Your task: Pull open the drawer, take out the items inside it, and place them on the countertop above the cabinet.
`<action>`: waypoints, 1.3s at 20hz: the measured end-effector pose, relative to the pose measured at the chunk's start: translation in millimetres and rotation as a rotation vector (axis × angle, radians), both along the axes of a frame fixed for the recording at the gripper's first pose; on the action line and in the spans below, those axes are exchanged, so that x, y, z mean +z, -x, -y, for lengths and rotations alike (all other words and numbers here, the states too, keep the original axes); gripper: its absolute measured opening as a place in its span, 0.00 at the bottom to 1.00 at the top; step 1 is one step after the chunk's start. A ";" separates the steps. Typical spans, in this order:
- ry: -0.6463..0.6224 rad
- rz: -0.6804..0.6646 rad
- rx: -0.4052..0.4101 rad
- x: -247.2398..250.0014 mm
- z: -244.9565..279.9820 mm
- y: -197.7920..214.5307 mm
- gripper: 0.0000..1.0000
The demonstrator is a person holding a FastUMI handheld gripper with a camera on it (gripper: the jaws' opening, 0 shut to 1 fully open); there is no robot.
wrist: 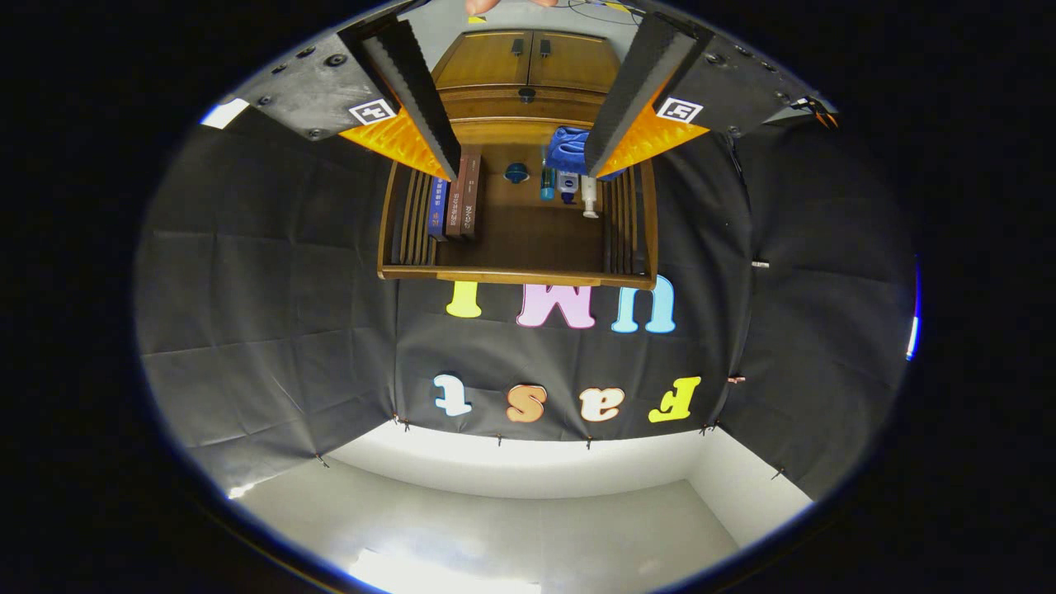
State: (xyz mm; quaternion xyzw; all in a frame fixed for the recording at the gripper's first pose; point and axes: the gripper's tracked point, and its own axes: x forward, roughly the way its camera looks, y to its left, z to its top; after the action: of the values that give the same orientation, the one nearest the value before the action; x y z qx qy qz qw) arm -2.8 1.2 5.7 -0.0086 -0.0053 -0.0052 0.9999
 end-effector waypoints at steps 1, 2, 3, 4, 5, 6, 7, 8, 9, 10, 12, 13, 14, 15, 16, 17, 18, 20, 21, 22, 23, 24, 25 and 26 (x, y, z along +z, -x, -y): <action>-0.002 0.002 0.001 0.3 -0.8 0.1 0.98; -0.003 0.003 0.002 0.5 -1.2 0.1 0.98; -0.005 0.007 0.002 -0.3 -0.8 -0.1 0.98; -0.007 0.010 0.002 -0.9 -0.7 -1.3 0.98; -0.010 0.011 0.002 -3.1 -0.9 -2.1 0.98; -0.014 0.009 0.002 -5.3 -1.1 -3.7 0.98; -0.017 0.006 0.004 -8.9 -2.1 -4.9 0.98; -0.019 0.005 0.008 -13.8 -3.7 -8.6 0.98; -0.021 0.007 0.012 -19.6 -8.2 -15.8 0.98; -0.021 0.013 0.017 -26.1 -10.3 -22.2 0.98; -0.015 0.035 0.022 -38.8 -12.5 -32.0 0.98; -0.007 0.045 0.030 -45.9 -16.0 -37.0 0.98; -0.004 0.050 0.038 -53.0 -18.8 -42.1 0.98; -0.003 0.052 0.039 -62.4 -21.2 -46.5 0.98; 0.003 0.049 0.032 -72.9 -20.7 -52.6 0.98; 0.007 0.050 0.027 -82.3 -20.3 -60.2 0.98; 0.007 0.048 0.030 -92.2 -23.2 -67.5 0.98; 0.001 0.033 0.035 -117.5 -28.6 -80.5 0.98; -0.004 0.025 0.034 -130.6 -29.5 -88.8 0.98; -0.011 0.013 0.030 -146.2 -28.1 -97.1 0.98; -0.024 -0.003 0.028 -162.8 -27.2 -104.6 0.98; -0.043 -0.018 0.031 -179.0 -26.7 -112.3 0.98; -0.054 -0.034 0.031 -196.3 -26.0 -120.5 0.98; -0.058 -0.041 0.025 -211.7 -21.8 -128.6 0.99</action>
State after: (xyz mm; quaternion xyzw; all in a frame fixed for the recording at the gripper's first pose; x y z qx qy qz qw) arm 125.8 23.0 -206.0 0.0203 0.0152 0.0073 0.9997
